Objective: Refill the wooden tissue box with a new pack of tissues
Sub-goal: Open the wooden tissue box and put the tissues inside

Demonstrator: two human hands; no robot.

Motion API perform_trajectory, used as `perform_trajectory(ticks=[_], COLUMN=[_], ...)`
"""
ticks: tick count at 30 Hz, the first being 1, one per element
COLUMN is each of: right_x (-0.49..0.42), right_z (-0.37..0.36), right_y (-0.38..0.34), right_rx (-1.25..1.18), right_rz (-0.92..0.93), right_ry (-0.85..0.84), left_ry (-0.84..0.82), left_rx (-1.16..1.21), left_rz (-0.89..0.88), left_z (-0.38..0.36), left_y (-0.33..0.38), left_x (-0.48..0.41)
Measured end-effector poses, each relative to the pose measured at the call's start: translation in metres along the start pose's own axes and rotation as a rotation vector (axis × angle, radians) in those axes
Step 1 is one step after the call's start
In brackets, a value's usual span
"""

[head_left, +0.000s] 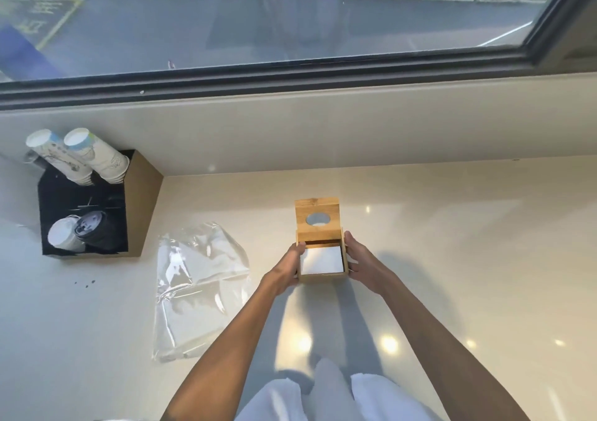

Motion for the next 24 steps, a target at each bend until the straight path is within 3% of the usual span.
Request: perform_trajectory(ticks=[7,14,18,21,24], right_x=[0.050,0.053,0.048,0.033,0.022], right_z=[0.011,0.018,0.039,0.043,0.052], right_y=[0.041,0.065,0.041,0.012,-0.002], right_rx=[-0.027,0.013,-0.016,-0.153,-0.214], right_rz=[0.050,0.070,0.074,0.107,0.084], right_ry=[0.005,0.038,0.189,0.156,0.146], left_ry=[-0.046,-0.006,0.125,0.157,0.149], left_rx=[-0.037,-0.095,-0.083,-0.049,0.135], left_rz=[-0.010,-0.087,-0.214,-0.280,-0.274], left_z=[-0.053,-0.055,-0.039,-0.037,-0.031], left_y=[-0.033,-0.055,-0.012,0.029,0.042], left_x=[0.008,0.004,0.016,0.023,0.022])
Point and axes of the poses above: each hand's wrist, its own x-axis away from the middle knuckle, its own z-axis out of the back of the hand, y = z × x, the point moved 9 cm from there along -x, towards the middle knuckle, and after that the axes turned 12 degrees about -y, right-handed, at the moved point
